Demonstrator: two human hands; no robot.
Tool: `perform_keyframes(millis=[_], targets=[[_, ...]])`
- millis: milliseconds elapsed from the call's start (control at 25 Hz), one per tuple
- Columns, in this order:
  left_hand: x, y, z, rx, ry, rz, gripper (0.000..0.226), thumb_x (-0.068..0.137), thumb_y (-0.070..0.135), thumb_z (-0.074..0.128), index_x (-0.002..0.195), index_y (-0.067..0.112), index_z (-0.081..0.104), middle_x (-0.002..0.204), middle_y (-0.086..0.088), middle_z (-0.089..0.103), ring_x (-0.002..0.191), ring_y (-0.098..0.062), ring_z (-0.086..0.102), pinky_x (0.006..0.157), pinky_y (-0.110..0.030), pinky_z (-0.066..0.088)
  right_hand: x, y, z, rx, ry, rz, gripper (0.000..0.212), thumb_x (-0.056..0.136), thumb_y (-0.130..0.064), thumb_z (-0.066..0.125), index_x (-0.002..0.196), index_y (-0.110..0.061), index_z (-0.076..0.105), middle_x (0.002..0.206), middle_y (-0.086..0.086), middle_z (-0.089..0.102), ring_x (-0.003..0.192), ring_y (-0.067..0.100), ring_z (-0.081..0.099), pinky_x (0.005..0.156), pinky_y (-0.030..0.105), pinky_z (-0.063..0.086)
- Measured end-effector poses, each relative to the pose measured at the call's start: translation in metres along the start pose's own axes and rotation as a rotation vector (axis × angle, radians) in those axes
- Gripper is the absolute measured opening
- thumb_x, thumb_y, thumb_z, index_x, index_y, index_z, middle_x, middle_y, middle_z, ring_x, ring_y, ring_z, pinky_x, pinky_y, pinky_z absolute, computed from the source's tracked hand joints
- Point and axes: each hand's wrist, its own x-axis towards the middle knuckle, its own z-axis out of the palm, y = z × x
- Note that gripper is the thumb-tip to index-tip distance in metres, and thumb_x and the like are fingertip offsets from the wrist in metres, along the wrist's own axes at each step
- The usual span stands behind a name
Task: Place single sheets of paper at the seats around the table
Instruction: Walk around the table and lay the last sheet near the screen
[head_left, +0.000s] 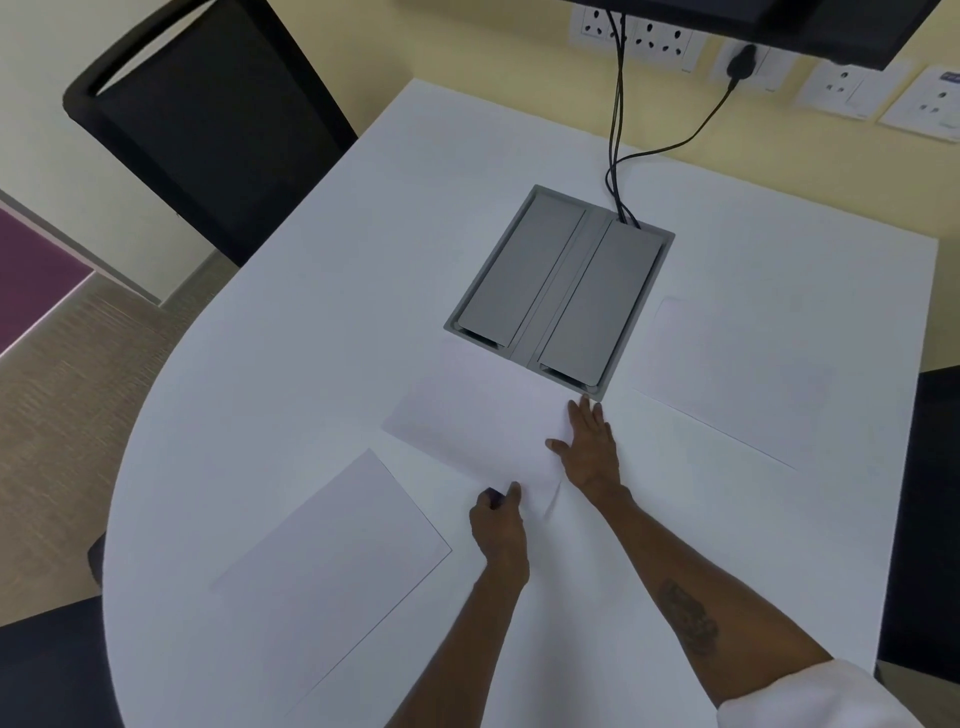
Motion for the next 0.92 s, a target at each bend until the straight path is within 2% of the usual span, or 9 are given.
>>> perform_keyframes(millis=[200, 320, 440, 600, 720, 800, 920], targets=[[-0.004, 0.010, 0.003, -0.004, 0.027, 0.023, 0.010, 0.090, 0.012, 0.065, 0.088, 0.018, 0.057, 0.085, -0.001, 0.062, 0.081, -0.024, 0.062, 0.072, -0.029, 0.054, -0.008, -0.003, -0.002, 0.003, 0.015, 0.019, 0.071, 0.098, -0.037, 0.051, 0.155, -0.013, 0.016, 0.165, 0.005, 0.007, 0.152, 0.024, 0.002, 0.122, 0.039, 0.007], [-0.004, 0.009, -0.006, 0.003, 0.028, 0.024, 0.015, 0.086, 0.004, 0.058, 0.095, 0.017, 0.061, 0.092, -0.005, 0.067, 0.086, -0.028, 0.065, 0.073, -0.035, 0.057, -0.011, -0.003, -0.007, 0.089, 0.072, 0.043, 0.063, 0.098, -0.032, 0.052, 0.152, -0.012, 0.026, 0.162, 0.008, 0.021, 0.150, 0.026, 0.016, 0.120, 0.042, 0.017], [-0.007, 0.006, -0.021, -0.034, -0.019, -0.019, 0.020, 0.085, 0.002, 0.053, 0.093, 0.018, 0.062, 0.092, -0.006, 0.067, 0.079, -0.027, 0.061, 0.072, -0.037, 0.055, -0.011, 0.000, -0.011, 0.191, 0.137, 0.040, 0.055, 0.097, -0.025, 0.056, 0.146, -0.007, 0.040, 0.151, 0.013, 0.042, 0.140, 0.031, 0.034, 0.116, 0.041, 0.027], [-0.010, 0.001, -0.038, -0.097, -0.038, -0.100, 0.024, 0.086, 0.000, 0.051, 0.104, 0.009, 0.064, 0.093, -0.007, 0.064, 0.075, -0.024, 0.056, 0.064, -0.032, 0.050, -0.013, 0.002, -0.015, 0.328, 0.152, 0.136, 0.041, 0.091, -0.022, 0.065, 0.129, -0.007, 0.058, 0.125, 0.016, 0.062, 0.116, 0.032, 0.056, 0.101, 0.038, 0.041], [-0.014, -0.002, -0.046, -0.101, -0.067, -0.133, 0.026, 0.085, 0.000, 0.051, 0.106, 0.009, 0.064, 0.096, -0.006, 0.065, 0.081, -0.026, 0.060, 0.072, -0.037, 0.056, -0.021, 0.005, -0.019, 0.445, 0.144, 0.227, 0.033, 0.086, -0.017, 0.070, 0.116, -0.006, 0.067, 0.108, 0.014, 0.071, 0.105, 0.029, 0.064, 0.092, 0.035, 0.048], [-0.017, -0.001, -0.050, -0.006, -0.041, -0.090, 0.026, 0.085, 0.004, 0.052, 0.106, 0.012, 0.064, 0.101, -0.007, 0.068, 0.091, -0.030, 0.064, 0.084, -0.044, 0.057, -0.027, 0.009, -0.021, 0.518, 0.139, 0.273, 0.031, 0.083, -0.012, 0.073, 0.113, -0.005, 0.069, 0.109, 0.015, 0.072, 0.103, 0.029, 0.066, 0.090, 0.033, 0.049], [-0.023, 0.005, -0.055, 0.211, 0.064, 0.057, 0.025, 0.082, 0.009, 0.056, 0.104, 0.014, 0.067, 0.099, -0.006, 0.071, 0.096, -0.031, 0.067, 0.086, -0.043, 0.056, -0.035, 0.014, -0.026, 0.539, 0.121, 0.323, 0.026, 0.083, -0.009, 0.072, 0.108, -0.007, 0.073, 0.115, 0.013, 0.071, 0.106, 0.028, 0.065, 0.089, 0.029, 0.047]])
